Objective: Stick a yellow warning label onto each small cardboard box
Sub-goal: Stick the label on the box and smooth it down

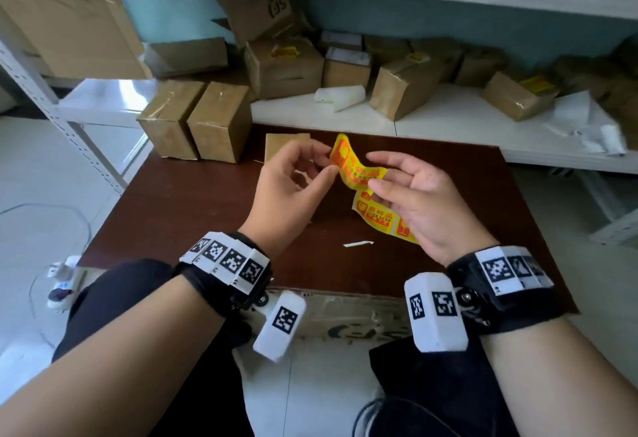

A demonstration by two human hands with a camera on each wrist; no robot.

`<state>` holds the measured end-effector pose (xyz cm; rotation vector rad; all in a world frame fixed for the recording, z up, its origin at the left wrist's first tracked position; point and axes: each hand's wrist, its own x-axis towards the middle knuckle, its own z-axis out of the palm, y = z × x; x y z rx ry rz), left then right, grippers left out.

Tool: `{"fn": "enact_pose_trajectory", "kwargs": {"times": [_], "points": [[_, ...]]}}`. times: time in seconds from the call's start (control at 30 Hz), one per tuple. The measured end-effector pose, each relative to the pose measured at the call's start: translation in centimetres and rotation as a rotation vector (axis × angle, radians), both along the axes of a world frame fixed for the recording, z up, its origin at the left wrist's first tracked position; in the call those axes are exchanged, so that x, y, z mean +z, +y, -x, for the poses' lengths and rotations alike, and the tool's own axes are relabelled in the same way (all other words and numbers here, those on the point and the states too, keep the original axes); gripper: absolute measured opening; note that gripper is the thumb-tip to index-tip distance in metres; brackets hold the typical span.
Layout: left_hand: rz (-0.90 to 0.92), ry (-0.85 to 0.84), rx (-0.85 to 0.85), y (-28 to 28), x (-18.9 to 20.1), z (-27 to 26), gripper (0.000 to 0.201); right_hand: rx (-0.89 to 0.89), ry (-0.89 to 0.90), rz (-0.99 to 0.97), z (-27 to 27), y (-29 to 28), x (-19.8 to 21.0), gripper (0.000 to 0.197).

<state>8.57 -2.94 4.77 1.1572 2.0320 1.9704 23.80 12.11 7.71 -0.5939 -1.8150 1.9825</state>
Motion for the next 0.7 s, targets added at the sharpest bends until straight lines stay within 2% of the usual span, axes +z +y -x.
{"fn": "enact_pose_trajectory", "kwargs": {"times": [0.13, 0.27, 0.4, 0.5, 0.6, 0.7], "points": [[-0.073, -0.046, 0.067, -0.8, 0.2, 1.4, 0.029, 0.126, -0.005, -0.059, 1.7, -0.5, 2.1, 0.041], [-0.082, -0.041, 0.146, -1.5, 0.7, 3.3, 0.007, 0.189, 0.042, -0.013, 4.5, -0.7, 3.4, 0.040], [-0.059, -0.151, 0.196, -1.5, 0.9, 5.2, 0.006, 0.013, 0.064, 0.029, 7.5, -0.4, 3.0, 0.039], [0.033, -0.259, 0.191, -0.9, 0.4, 6.9, 0.010, -0.105, 0.003, 0.009, 9.7, 0.7, 2.1, 0.034], [0.080, -0.434, 0.137, -0.1, 0.1, 7.5, 0.013, -0.127, -0.085, 0.002, 11.4, 1.8, 0.6, 0.031], [0.075, -0.595, 0.149, 0.9, -0.2, 7.9, 0.017, -0.122, -0.178, 0.103, 12.3, 2.6, -0.9, 0.032]]}}
